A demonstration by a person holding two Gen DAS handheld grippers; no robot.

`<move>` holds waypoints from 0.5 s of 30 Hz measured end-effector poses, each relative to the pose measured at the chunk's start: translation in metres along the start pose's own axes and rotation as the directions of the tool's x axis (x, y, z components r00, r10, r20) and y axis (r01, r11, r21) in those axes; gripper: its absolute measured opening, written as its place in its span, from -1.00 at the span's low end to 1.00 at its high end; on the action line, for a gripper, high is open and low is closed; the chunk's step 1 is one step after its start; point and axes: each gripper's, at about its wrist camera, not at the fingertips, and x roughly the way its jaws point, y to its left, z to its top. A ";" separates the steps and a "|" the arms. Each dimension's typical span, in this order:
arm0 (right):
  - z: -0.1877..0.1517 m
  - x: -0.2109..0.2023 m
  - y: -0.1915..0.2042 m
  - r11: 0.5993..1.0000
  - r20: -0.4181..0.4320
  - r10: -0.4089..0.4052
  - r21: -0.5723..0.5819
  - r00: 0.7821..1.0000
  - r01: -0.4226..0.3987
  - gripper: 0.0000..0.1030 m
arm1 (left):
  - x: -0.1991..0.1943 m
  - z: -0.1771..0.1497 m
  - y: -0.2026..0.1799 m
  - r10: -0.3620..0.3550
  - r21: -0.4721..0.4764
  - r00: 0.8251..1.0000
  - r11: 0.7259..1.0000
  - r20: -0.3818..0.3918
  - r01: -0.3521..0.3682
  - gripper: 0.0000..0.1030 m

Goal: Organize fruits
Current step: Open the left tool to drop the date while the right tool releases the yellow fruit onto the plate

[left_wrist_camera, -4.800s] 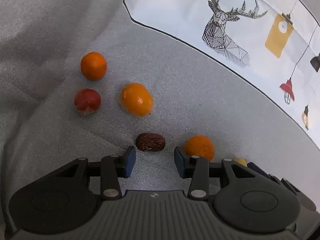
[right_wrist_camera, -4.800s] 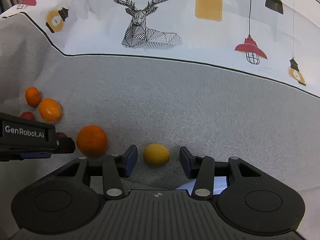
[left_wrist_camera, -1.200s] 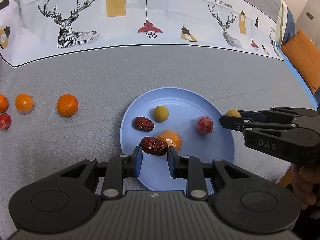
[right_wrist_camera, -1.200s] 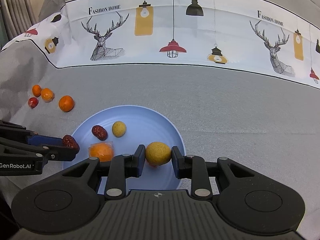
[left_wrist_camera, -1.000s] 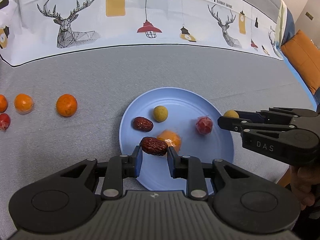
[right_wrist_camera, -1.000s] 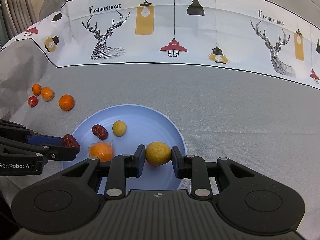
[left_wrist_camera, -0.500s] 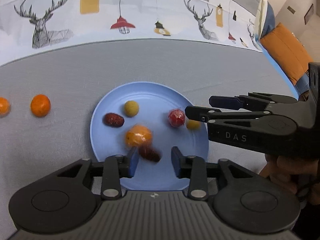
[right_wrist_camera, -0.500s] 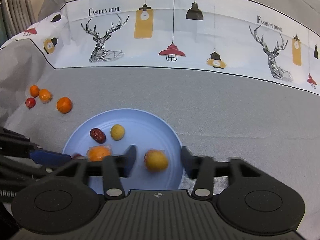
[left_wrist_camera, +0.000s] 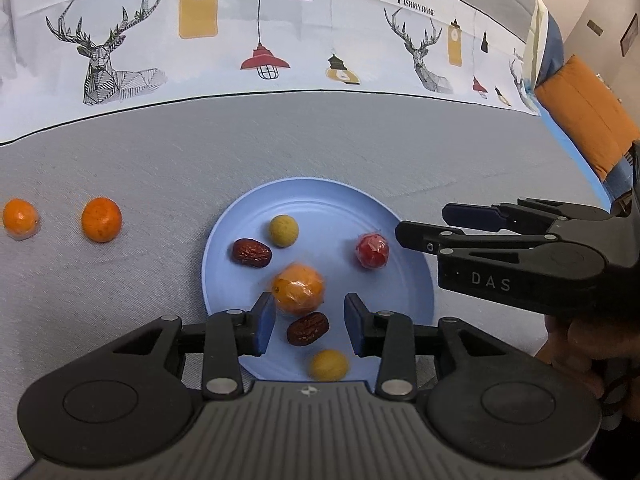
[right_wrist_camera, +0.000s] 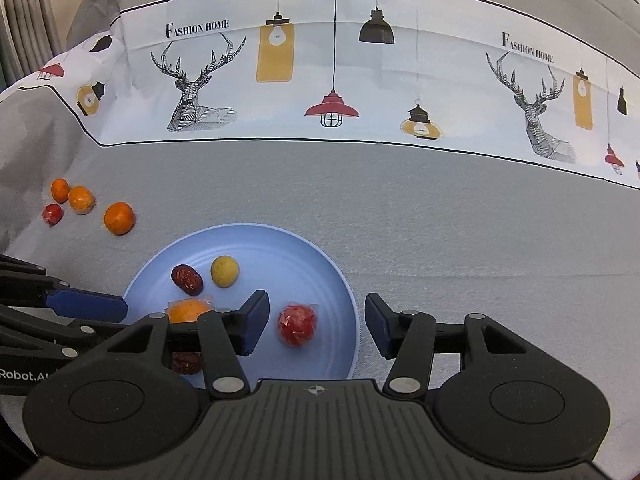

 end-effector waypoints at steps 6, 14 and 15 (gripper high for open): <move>0.001 0.001 0.002 0.999 0.003 -0.031 -0.018 1.000 0.031 0.07 | -0.003 0.001 0.003 0.010 -0.016 1.000 1.000 0.017 -0.010 -0.19; 0.001 0.000 0.001 0.998 0.021 -0.065 -0.021 0.998 0.065 0.06 | -0.011 0.005 0.013 0.006 -0.071 0.998 0.997 0.058 -0.001 -0.19; 0.001 0.000 0.000 0.998 0.026 -0.066 -0.012 0.997 0.066 0.06 | -0.012 0.006 0.013 0.006 -0.074 0.998 0.997 0.065 -0.002 -0.19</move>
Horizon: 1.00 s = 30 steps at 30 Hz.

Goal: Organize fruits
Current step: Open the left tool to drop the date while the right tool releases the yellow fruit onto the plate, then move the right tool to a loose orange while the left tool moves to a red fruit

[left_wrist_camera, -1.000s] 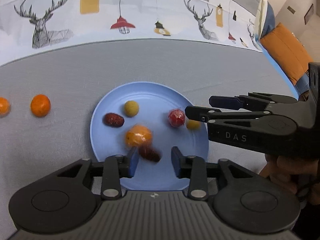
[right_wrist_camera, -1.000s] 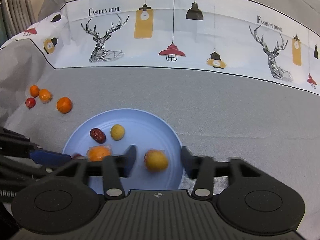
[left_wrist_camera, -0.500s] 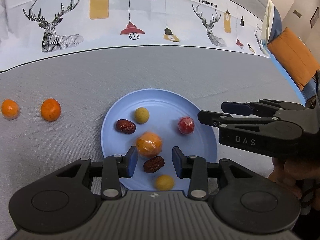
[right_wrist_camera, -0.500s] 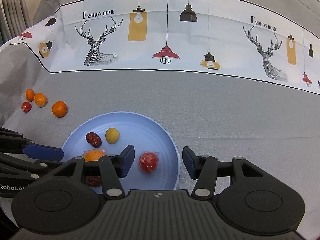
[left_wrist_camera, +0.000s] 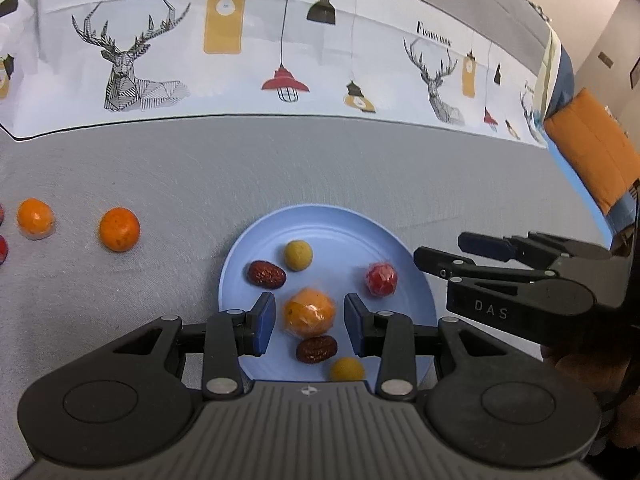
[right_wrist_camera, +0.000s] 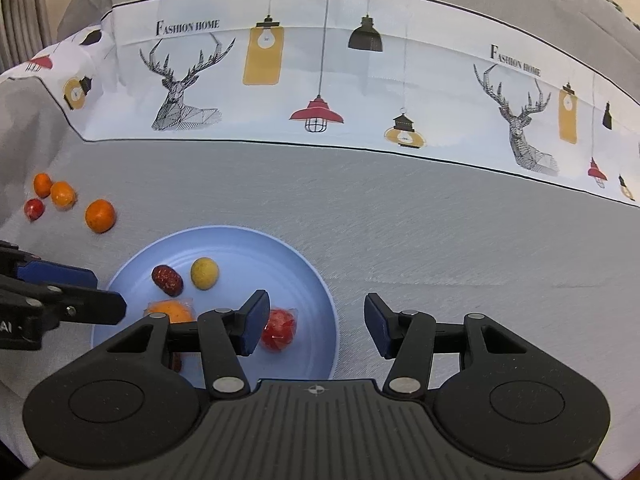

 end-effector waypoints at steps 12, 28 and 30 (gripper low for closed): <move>0.008 -0.010 -0.012 0.995 0.090 0.004 0.099 0.996 -0.013 0.07 | -0.042 0.012 0.011 0.180 -0.072 0.949 0.983 0.258 -0.167 -0.18; 0.022 -0.012 0.020 0.981 0.160 0.154 0.089 0.975 -0.170 -0.57 | -0.069 0.056 0.182 0.383 -0.484 0.921 0.822 0.077 -0.301 -0.89; 0.025 -0.009 0.035 0.979 0.155 0.181 0.062 0.971 -0.192 -0.57 | -0.069 0.054 0.201 0.352 -0.567 0.934 0.783 0.063 -0.256 -0.89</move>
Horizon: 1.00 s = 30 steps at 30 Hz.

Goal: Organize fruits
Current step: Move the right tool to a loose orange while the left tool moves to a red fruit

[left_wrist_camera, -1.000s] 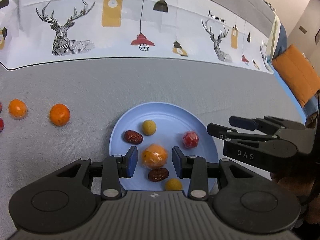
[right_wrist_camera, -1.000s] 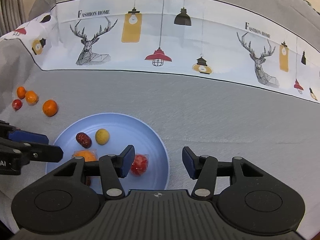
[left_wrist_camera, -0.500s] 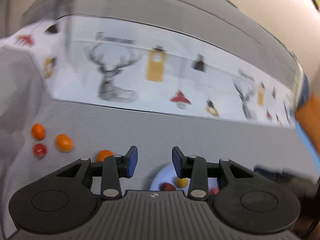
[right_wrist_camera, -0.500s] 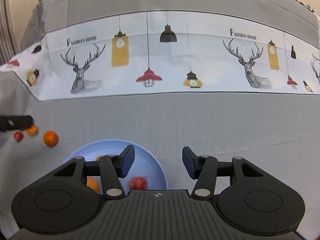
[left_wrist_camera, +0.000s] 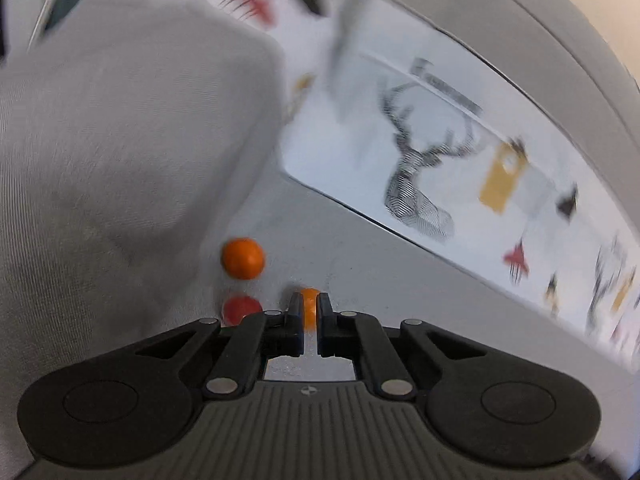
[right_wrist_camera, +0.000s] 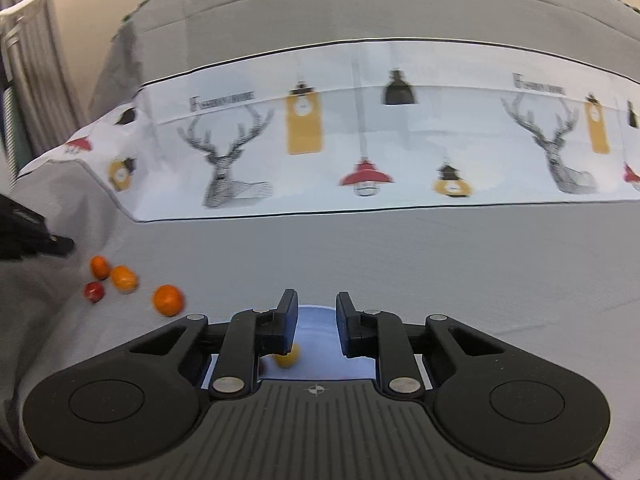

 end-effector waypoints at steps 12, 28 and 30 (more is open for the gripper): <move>0.008 0.063 0.100 0.976 -0.070 0.159 -0.137 0.985 -0.168 -0.44 | 0.033 0.004 0.003 0.168 0.050 0.984 0.985 -0.066 -0.165 -0.71; 0.009 0.164 0.139 0.978 -0.252 0.121 -0.135 0.960 -0.159 0.32 | 0.076 0.005 0.000 0.250 0.095 0.957 0.967 -0.146 -0.238 -0.17; 0.007 0.170 0.140 0.978 -0.264 0.107 -0.147 0.959 -0.150 0.32 | 0.082 0.005 0.000 0.272 0.106 0.951 0.960 -0.146 -0.259 -0.15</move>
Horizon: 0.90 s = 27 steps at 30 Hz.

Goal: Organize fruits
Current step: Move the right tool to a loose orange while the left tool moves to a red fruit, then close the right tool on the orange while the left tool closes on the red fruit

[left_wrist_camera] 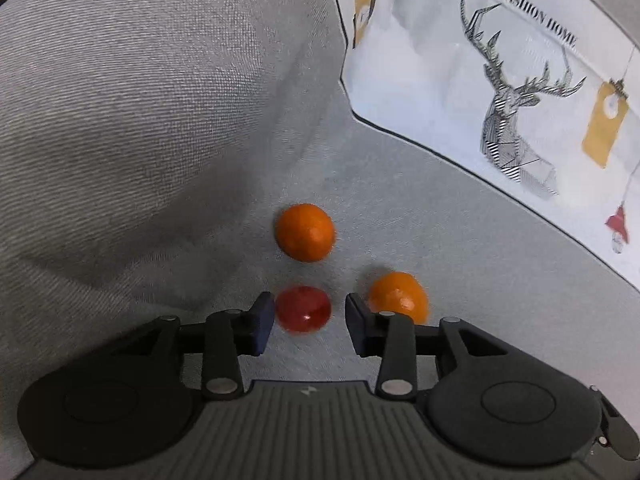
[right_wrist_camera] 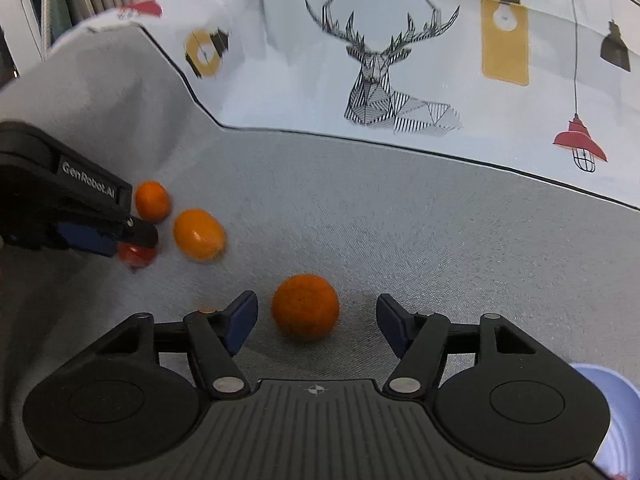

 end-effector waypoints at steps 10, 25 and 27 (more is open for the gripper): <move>0.005 -0.006 -0.003 1.000 -0.004 -0.001 -0.008 1.000 0.001 -0.27 | 0.006 -0.001 -0.002 0.016 0.020 1.000 1.000 0.000 -0.016 -0.38; 0.002 -0.006 -0.001 1.000 -0.037 0.000 -0.021 0.999 -0.001 -0.27 | 0.009 -0.007 -0.013 -0.034 0.075 0.998 0.996 -0.050 0.038 -0.38; 0.004 -0.012 -0.002 1.000 -0.017 0.020 -0.002 1.000 -0.020 -0.27 | 0.005 -0.008 -0.014 -0.041 0.076 0.999 0.996 -0.033 0.044 -0.38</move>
